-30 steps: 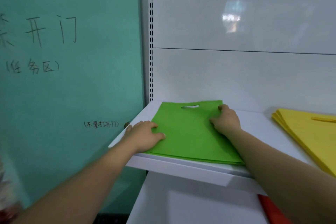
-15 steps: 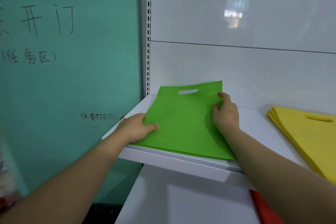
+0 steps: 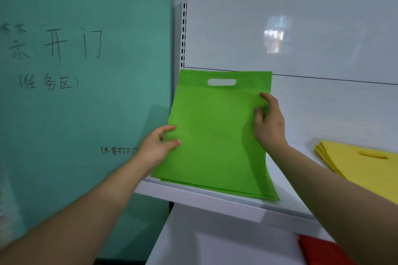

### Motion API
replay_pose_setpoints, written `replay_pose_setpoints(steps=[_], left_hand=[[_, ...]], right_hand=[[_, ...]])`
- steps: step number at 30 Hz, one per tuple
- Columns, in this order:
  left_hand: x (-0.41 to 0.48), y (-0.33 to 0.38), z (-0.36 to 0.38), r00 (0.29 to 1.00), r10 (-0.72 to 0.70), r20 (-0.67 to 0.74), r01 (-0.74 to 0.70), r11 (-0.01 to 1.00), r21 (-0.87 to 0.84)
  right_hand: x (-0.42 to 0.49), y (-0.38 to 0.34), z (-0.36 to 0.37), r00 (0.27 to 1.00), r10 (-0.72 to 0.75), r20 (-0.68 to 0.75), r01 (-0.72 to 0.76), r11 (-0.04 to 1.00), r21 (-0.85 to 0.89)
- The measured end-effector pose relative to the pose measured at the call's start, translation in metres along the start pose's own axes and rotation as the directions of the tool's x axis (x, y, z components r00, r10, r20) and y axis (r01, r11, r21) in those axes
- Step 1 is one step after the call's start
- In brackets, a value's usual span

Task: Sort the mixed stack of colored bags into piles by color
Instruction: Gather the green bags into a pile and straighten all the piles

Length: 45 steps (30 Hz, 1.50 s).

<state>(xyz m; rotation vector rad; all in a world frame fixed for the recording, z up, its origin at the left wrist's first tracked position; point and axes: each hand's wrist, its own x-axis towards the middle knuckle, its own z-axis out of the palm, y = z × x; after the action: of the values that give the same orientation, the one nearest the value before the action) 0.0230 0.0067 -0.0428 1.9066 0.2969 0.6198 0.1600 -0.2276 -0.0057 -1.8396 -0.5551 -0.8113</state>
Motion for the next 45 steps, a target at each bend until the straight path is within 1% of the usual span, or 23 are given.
replay_pose_setpoints(steps=[3, 6, 10, 15, 21, 25, 29, 35, 42, 45], left_hand=[[0.002, 0.01, -0.002, 0.995, 0.079, 0.052, -0.079, 0.997, -0.011], [0.006, 0.017, 0.005, 0.989, 0.114, 0.099, -0.115, 0.993, 0.001], [0.006, 0.022, 0.029, 0.968, 0.193, 0.158, -0.198, 0.98, 0.015], [-0.016, 0.042, 0.073, 0.947, 0.225, 0.229, -0.226, 0.974, -0.022], [-0.059, 0.088, 0.147, 0.9, 0.323, 0.292, -0.321, 0.945, -0.059], [-0.103, 0.123, 0.213, 0.861, 0.363, 0.356, -0.354, 0.931, -0.094], [-0.156, 0.164, 0.282, 0.82, 0.373, 0.434, -0.342, 0.927, -0.151], [-0.226, 0.221, 0.38, 0.746, 0.462, 0.48, -0.428, 0.884, -0.187], [-0.269, 0.266, 0.472, 0.645, 0.513, 0.566, -0.463, 0.852, -0.243], [-0.273, 0.28, 0.506, 0.622, 0.523, 0.583, -0.459, 0.847, -0.269]], right_hand=[[0.008, -0.007, -0.009, 0.999, 0.023, -0.041, -0.022, 1.0, 0.008], [0.012, -0.004, -0.022, 0.994, 0.065, -0.093, -0.068, 0.997, -0.027], [0.012, 0.007, -0.053, 0.977, 0.132, -0.17, -0.148, 0.985, -0.084], [0.001, 0.02, -0.111, 0.954, 0.175, -0.243, -0.215, 0.965, -0.151], [-0.01, 0.04, -0.221, 0.924, 0.191, -0.332, -0.273, 0.937, -0.219], [-0.031, 0.055, -0.314, 0.9, 0.214, -0.378, -0.323, 0.913, -0.25], [-0.056, 0.069, -0.415, 0.871, 0.231, -0.433, -0.376, 0.882, -0.285], [-0.091, 0.084, -0.548, 0.808, 0.24, -0.539, -0.465, 0.821, -0.332], [-0.114, 0.107, -0.655, 0.764, 0.202, -0.613, -0.511, 0.769, -0.384], [-0.11, 0.122, -0.683, 0.742, 0.202, -0.64, -0.535, 0.753, -0.382]])
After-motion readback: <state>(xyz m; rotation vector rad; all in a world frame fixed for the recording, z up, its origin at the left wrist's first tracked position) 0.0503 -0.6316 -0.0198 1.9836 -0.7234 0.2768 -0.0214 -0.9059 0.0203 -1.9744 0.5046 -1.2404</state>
